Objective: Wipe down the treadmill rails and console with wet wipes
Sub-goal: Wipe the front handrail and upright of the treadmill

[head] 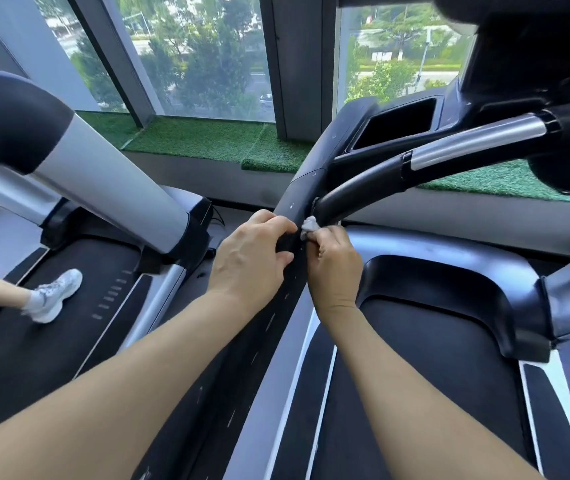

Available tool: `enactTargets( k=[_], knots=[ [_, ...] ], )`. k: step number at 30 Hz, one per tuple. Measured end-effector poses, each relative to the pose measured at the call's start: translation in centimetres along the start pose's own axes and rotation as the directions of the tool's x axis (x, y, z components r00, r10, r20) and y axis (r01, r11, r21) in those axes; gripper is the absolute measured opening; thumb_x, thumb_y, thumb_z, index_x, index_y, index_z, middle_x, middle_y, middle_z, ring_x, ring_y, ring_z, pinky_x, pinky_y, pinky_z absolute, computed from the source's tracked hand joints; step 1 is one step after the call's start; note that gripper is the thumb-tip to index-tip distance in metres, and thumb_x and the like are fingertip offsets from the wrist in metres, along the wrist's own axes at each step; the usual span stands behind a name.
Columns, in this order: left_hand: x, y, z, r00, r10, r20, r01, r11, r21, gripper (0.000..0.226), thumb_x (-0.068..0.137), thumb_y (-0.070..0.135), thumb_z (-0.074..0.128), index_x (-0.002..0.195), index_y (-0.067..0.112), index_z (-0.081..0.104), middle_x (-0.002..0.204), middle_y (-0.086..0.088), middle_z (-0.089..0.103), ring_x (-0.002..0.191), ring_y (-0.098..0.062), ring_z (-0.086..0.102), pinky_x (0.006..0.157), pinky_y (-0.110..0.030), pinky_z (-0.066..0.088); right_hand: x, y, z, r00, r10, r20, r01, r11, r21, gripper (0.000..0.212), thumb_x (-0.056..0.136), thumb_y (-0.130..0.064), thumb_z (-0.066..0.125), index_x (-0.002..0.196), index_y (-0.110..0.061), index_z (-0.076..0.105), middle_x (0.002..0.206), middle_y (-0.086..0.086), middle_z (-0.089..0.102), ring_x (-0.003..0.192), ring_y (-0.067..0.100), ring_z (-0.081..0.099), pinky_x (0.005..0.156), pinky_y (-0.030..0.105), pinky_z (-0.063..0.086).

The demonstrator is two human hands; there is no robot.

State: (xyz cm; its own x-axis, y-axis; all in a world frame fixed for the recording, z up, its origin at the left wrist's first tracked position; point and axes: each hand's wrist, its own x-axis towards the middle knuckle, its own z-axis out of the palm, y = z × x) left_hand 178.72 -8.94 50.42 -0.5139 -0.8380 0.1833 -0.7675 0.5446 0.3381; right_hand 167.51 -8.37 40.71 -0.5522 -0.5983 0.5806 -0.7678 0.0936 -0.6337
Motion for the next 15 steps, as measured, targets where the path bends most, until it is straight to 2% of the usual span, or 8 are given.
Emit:
enactTargets(
  k=[2,4,5,7,10,12,15],
  knots=[
    [0.1,0.0,0.0,1.0,-0.004,0.003,0.004,1.0,0.001,0.034,0.087,0.021,0.065,0.12,0.028,0.059,0.119,0.013,0.054,0.103,-0.016,0.058,0.079,-0.022,0.035,-0.2,0.5,0.0,0.997,0.036,0.061,-0.036,0.999,-0.007,0.014,0.088,-0.011,0.062,0.079,-0.004,0.071,0.077,0.012,0.065,0.058,0.031,0.06,0.051,0.018,0.035],
    [0.0,0.0,-0.1,1.0,-0.017,0.007,0.017,1.0,-0.004,0.033,0.087,0.02,0.065,0.119,0.028,0.059,0.119,0.012,0.054,0.103,-0.017,0.058,0.08,-0.023,0.035,-0.7,1.2,-1.1,0.974,0.129,0.187,-0.124,0.992,-0.034,0.014,0.091,-0.009,0.058,0.087,-0.004,0.07,0.087,0.013,0.066,0.071,0.032,0.062,0.055,0.022,0.03],
    [0.0,0.1,-0.1,1.0,-0.019,0.013,0.019,1.0,-0.004,0.034,0.087,0.02,0.065,0.119,0.027,0.059,0.119,0.012,0.054,0.102,-0.017,0.058,0.08,-0.023,0.036,-0.8,1.6,-2.0,0.97,0.164,0.181,-0.166,0.986,-0.005,0.013,0.092,-0.009,0.056,0.09,-0.004,0.068,0.091,0.012,0.065,0.075,0.032,0.061,0.057,0.026,0.032],
    [0.1,0.2,-0.2,1.0,-0.019,0.02,0.019,1.0,-0.002,0.034,0.087,0.019,0.065,0.119,0.027,0.059,0.118,0.012,0.054,0.101,-0.018,0.058,0.081,-0.025,0.037,0.0,1.3,-4.2,0.989,0.148,0.017,-0.149,0.982,0.118,0.008,0.09,-0.008,0.057,0.093,-0.005,0.065,0.092,0.01,0.063,0.075,0.027,0.06,0.059,0.03,0.04],
    [0.1,0.3,-0.2,1.0,-0.023,0.019,0.023,1.0,0.006,0.034,0.087,0.02,0.066,0.12,0.027,0.059,0.118,0.012,0.054,0.099,-0.019,0.059,0.08,-0.024,0.037,2.6,0.5,-5.7,0.956,0.141,-0.257,-0.096,0.979,0.179,0.015,0.089,-0.005,0.054,0.101,-0.003,0.062,0.095,0.011,0.059,0.08,0.017,0.052,0.063,0.023,0.041],
    [0.1,0.3,-0.1,1.0,-0.02,0.013,0.02,1.0,0.017,0.034,0.087,0.019,0.066,0.12,0.027,0.059,0.118,0.012,0.054,0.099,-0.018,0.058,0.079,-0.022,0.035,3.7,0.5,-5.4,0.93,0.168,-0.326,-0.107,0.975,0.197,0.018,0.087,-0.001,0.052,0.102,0.0,0.063,0.096,0.015,0.06,0.083,0.014,0.049,0.067,0.019,0.039],
    [0.1,0.3,-0.1,1.0,-0.02,0.01,0.02,0.999,0.03,0.033,0.088,0.02,0.066,0.12,0.027,0.059,0.117,0.012,0.054,0.099,-0.018,0.058,0.078,-0.021,0.034,3.5,0.7,-4.1,0.924,0.171,-0.342,-0.099,0.971,0.218,0.02,0.084,0.0,0.05,0.097,0.001,0.065,0.094,0.017,0.06,0.08,0.014,0.049,0.066,0.017,0.039]
  ],
)
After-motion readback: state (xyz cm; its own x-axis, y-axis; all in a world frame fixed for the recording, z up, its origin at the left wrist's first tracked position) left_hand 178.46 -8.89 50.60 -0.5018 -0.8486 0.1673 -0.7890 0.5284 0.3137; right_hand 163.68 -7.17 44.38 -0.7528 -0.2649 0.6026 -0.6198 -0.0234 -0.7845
